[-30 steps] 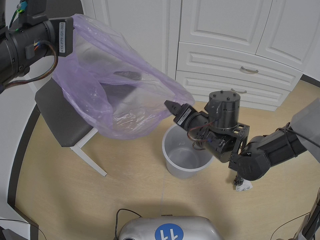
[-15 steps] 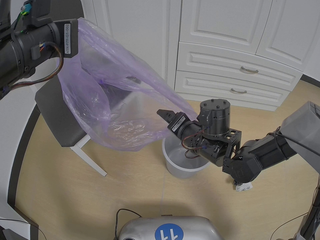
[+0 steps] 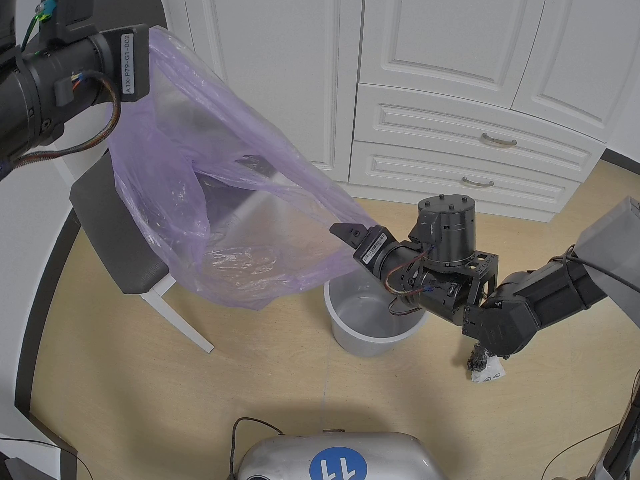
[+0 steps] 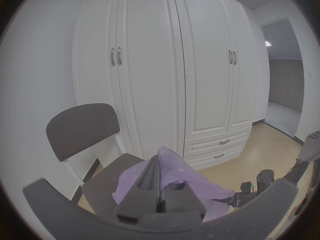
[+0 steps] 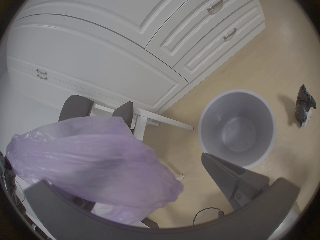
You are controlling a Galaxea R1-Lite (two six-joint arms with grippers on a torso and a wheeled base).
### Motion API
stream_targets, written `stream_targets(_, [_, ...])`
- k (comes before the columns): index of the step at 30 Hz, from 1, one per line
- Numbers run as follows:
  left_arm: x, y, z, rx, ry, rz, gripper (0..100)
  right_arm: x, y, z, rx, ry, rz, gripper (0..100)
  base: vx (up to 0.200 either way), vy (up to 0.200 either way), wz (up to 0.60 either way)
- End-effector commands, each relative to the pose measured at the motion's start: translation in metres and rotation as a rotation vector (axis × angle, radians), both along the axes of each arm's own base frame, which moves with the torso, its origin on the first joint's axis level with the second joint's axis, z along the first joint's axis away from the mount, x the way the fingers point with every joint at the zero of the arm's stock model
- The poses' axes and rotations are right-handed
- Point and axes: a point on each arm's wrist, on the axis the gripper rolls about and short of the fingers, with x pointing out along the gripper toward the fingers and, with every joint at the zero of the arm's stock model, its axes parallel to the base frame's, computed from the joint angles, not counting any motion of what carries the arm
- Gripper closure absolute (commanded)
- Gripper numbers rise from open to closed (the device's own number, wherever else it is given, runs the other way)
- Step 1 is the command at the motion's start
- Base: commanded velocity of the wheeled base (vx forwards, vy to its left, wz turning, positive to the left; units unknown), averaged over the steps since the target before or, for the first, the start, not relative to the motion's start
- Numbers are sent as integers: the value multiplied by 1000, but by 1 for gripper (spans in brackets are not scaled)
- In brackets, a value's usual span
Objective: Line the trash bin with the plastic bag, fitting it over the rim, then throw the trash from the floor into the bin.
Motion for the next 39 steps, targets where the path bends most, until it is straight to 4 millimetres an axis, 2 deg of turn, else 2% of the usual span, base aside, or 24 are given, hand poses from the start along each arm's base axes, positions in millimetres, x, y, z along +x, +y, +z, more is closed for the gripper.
stream_targets(1, [-1,1,2,-5,-5,1,100,-2,-3,6,11,-11,6,0,0,0,0])
stream_targets(12, [0,1,1,-2,-1,3,100,-1,0,-2,29,-8,40,0,0,0,0])
stream_targets(22, [3,-1,0,-1,0,3,100,-1,11,-31,96,-71,86,0,0,0,0])
stream_targets(39, [3,-1,-1,-3,2,4,100,-1,11,-37,128,-116,89,0,0,0,0])
